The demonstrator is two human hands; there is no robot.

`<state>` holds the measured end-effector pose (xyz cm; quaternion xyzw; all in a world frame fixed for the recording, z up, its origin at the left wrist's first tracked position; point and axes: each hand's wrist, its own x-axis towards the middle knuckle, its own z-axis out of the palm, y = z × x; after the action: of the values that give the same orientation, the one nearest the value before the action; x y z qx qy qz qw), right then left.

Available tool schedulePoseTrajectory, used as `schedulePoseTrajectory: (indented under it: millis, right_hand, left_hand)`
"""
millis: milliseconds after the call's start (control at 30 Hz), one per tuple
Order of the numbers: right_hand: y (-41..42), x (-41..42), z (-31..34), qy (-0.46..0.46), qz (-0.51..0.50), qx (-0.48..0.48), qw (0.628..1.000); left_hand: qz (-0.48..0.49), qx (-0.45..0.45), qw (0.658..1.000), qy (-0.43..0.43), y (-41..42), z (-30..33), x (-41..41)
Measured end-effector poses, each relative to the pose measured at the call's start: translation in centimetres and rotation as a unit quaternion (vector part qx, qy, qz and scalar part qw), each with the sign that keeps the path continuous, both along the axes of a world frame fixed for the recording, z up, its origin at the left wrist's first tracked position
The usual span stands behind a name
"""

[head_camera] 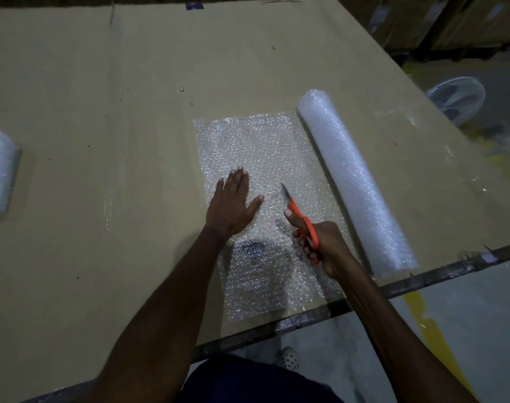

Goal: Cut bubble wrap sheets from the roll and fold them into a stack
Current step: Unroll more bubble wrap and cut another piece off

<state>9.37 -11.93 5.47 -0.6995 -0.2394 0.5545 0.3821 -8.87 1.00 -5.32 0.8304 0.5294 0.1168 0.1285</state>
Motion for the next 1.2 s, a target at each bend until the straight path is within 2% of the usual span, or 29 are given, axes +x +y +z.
schedulePoseTrajectory:
  millis: [800, 1100, 1200]
  right_hand:
    - [2.8, 0.6, -0.9, -0.023, 0.022, 0.003, 1.000]
    - [3.4, 0.3, -0.7, -0.028, 0.025, -0.005, 0.999]
    - [3.3, 0.5, -0.7, -0.023, 0.030, -0.014, 0.999]
  left_hand:
    - [-0.002, 0.000, 1.000, 0.003, 0.1, -0.1, -0.1]
    - [-0.004, -0.026, 1.000, 0.005, 0.4, 0.5, -0.1]
    - [-0.013, 0.021, 1.000, 0.008, 2.4, 0.9, -0.7]
